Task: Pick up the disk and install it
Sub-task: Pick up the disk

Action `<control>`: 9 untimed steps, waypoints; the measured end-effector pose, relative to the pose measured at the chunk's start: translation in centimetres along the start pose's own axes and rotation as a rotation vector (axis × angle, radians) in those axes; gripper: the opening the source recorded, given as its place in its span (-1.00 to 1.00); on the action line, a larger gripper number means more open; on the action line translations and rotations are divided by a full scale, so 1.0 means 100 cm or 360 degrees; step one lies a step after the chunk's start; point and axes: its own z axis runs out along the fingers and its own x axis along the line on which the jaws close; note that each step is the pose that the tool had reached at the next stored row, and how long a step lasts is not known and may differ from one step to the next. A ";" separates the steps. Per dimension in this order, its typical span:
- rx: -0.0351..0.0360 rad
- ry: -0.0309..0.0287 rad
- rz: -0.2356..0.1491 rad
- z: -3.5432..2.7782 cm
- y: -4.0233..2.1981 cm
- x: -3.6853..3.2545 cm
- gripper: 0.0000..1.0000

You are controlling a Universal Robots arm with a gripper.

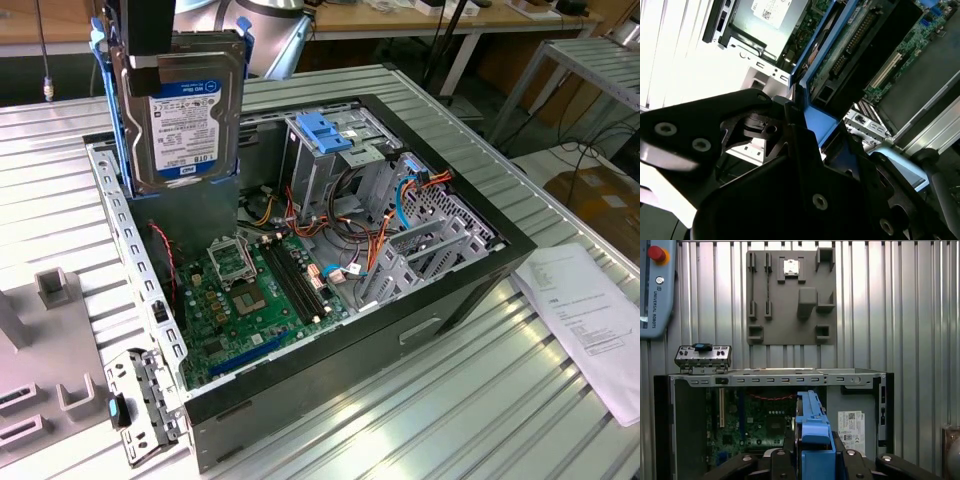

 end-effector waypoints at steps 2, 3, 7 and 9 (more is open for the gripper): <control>0.0000 -0.00001 0.0000 0.0001 -0.0043 0.0002 -0.25; 0.0000 -0.00001 0.0000 0.0001 -0.0054 0.0002 -0.25; 0.0000 0.00000 0.0001 0.0001 -0.0126 0.0003 -0.25; 0.0000 -0.00001 0.0001 0.0002 -0.0159 0.0003 -0.25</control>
